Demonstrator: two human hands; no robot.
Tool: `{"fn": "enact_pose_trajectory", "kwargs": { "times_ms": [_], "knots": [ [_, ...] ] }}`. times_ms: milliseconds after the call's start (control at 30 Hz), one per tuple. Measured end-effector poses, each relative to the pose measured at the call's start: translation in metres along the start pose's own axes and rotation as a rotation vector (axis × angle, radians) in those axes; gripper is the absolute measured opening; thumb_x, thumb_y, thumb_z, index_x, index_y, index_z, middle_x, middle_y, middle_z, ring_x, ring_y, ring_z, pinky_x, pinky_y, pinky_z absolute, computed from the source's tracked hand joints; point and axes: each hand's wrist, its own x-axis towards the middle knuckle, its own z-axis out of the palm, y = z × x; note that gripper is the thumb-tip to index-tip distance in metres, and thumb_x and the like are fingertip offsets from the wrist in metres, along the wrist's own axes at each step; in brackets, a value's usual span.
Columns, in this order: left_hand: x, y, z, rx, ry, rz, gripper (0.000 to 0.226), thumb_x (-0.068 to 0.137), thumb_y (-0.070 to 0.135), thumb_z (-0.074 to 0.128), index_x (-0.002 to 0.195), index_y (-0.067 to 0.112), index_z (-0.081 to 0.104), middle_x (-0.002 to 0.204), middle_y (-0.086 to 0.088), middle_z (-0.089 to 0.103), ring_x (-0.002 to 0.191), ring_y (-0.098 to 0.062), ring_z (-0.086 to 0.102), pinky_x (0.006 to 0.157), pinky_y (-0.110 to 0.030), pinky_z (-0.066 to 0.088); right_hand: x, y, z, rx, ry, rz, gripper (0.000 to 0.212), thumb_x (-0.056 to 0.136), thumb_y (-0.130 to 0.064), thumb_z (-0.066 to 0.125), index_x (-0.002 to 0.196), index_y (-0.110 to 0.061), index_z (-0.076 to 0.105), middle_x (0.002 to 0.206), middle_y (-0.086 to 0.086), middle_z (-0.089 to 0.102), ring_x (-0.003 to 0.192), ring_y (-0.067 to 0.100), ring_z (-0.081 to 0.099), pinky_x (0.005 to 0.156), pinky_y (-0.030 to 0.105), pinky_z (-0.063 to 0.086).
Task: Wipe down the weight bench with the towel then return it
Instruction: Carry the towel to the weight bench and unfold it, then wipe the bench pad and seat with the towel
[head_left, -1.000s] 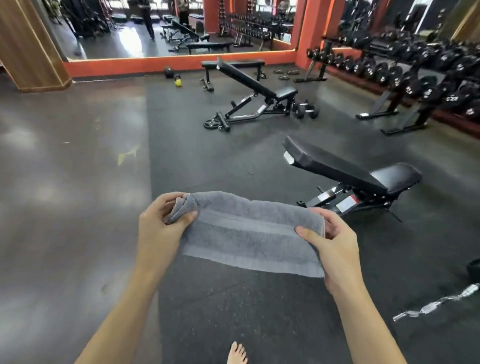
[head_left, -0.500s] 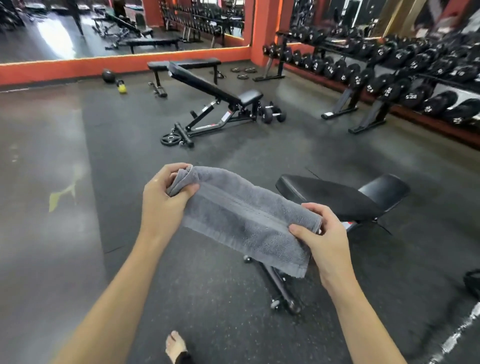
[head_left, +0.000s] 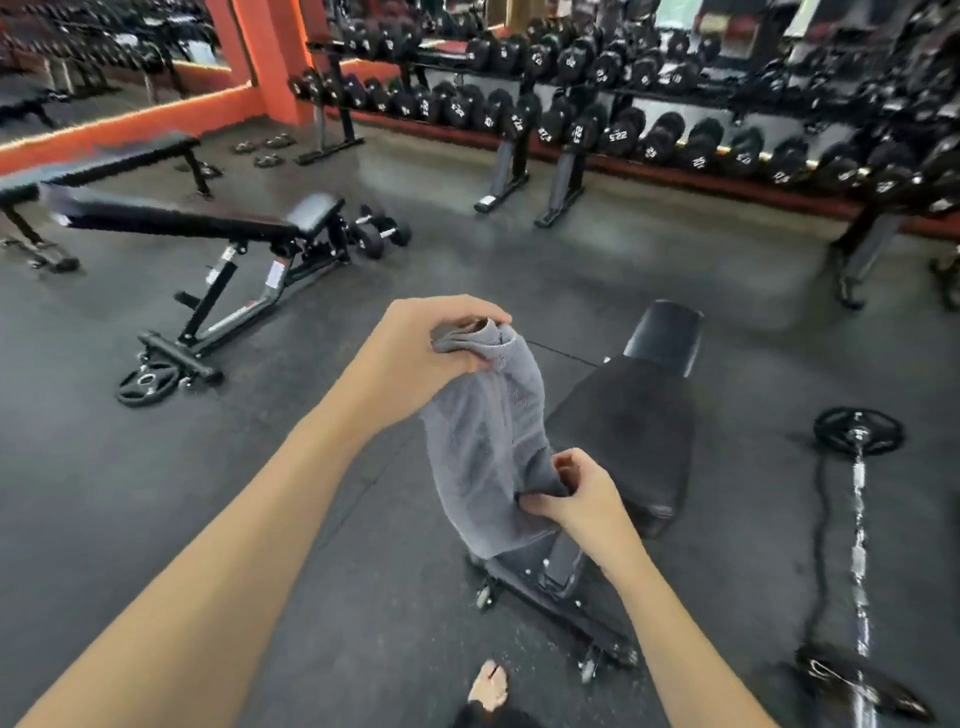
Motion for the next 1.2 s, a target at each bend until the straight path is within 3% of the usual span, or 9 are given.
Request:
{"fn": "enact_pose_trajectory", "kwargs": {
  "times_ms": [167,300,433,600,667,733,867,1000,1200],
  "knots": [
    [0.111,-0.039,0.014,-0.009,-0.239,0.115,0.036,0.081,0.009,0.083,0.112,0.027,0.077,0.105,0.017,0.077,0.102,0.005,0.069,0.087,-0.008,0.048,0.098,0.003,0.009,-0.004,0.104,-0.013,0.034,0.077,-0.016,0.085,0.102,-0.017,0.063,0.097,0.001,0.075,0.092,0.019,0.071,0.082,0.038,0.060],
    [0.196,-0.059,0.030,0.002,-0.433,0.179,0.040,0.079,0.006,0.081,0.111,0.029,0.077,0.105,0.018,0.077,0.103,0.003,0.068,0.090,-0.011,0.048,0.160,-0.012,0.004,0.079,0.205,-0.009,0.032,0.076,-0.010,0.086,0.088,-0.031,0.065,0.080,-0.017,0.076,0.079,-0.002,0.072,0.066,0.016,0.056],
    [0.282,-0.074,0.051,0.005,-0.630,0.259,0.038,0.080,0.010,0.082,0.109,0.035,0.076,0.107,0.017,0.076,0.107,0.001,0.067,0.096,-0.022,0.050,0.205,-0.026,-0.018,0.200,0.350,-0.002,0.029,0.076,-0.013,0.087,0.084,-0.031,0.067,0.080,-0.023,0.075,0.073,-0.009,0.069,0.063,0.009,0.051],
    [0.375,-0.084,0.101,-0.086,-0.958,0.375,0.039,0.081,0.007,0.082,0.114,0.028,0.076,0.106,0.011,0.077,0.105,-0.003,0.069,0.091,-0.017,0.051,0.243,-0.027,-0.047,0.366,0.375,0.153,0.047,0.068,-0.016,0.094,0.110,-0.018,0.073,0.109,-0.003,0.080,0.105,0.012,0.074,0.093,0.036,0.060],
    [0.410,-0.086,0.123,-0.105,-1.052,0.450,0.039,0.081,0.004,0.082,0.114,0.023,0.076,0.105,0.002,0.077,0.101,-0.014,0.070,0.089,-0.025,0.052,0.254,-0.028,-0.053,0.474,0.428,0.182,0.053,0.064,-0.025,0.094,0.112,-0.024,0.074,0.119,0.003,0.077,0.114,0.021,0.072,0.102,0.043,0.056],
    [0.440,-0.088,0.144,-0.155,-1.138,0.524,0.038,0.081,0.001,0.081,0.114,0.017,0.076,0.106,-0.011,0.076,0.096,-0.026,0.069,0.084,-0.034,0.053,0.264,-0.030,-0.054,0.528,0.517,0.163,0.048,0.067,-0.029,0.090,0.113,-0.027,0.075,0.121,0.003,0.077,0.117,0.023,0.071,0.102,0.043,0.056],
    [0.477,-0.088,0.183,-0.200,-1.303,0.684,0.037,0.081,0.000,0.080,0.114,0.015,0.076,0.101,-0.012,0.077,0.085,-0.008,0.065,0.077,-0.015,0.048,0.276,-0.031,-0.036,0.561,0.748,0.237,0.044,0.076,-0.030,0.086,0.117,-0.021,0.074,0.121,0.004,0.077,0.115,0.024,0.072,0.096,0.040,0.057],
    [0.481,-0.086,0.225,-0.248,-1.460,0.749,0.034,0.081,-0.001,0.080,0.109,0.018,0.076,0.097,-0.007,0.077,0.081,-0.004,0.066,0.074,-0.015,0.050,0.278,-0.029,-0.009,0.573,1.017,0.318,0.033,0.078,-0.034,0.085,0.107,-0.023,0.077,0.114,0.003,0.079,0.108,0.022,0.075,0.089,0.037,0.057],
    [0.439,-0.081,0.281,-0.256,-1.569,0.876,0.032,0.081,0.006,0.080,0.104,0.027,0.076,0.095,-0.003,0.078,0.095,-0.023,0.072,0.089,-0.040,0.057,0.265,-0.010,0.029,0.559,1.416,0.447,0.015,0.085,-0.021,0.081,0.099,-0.021,0.075,0.098,-0.002,0.081,0.096,0.016,0.077,0.076,0.025,0.059]
  ]
}}
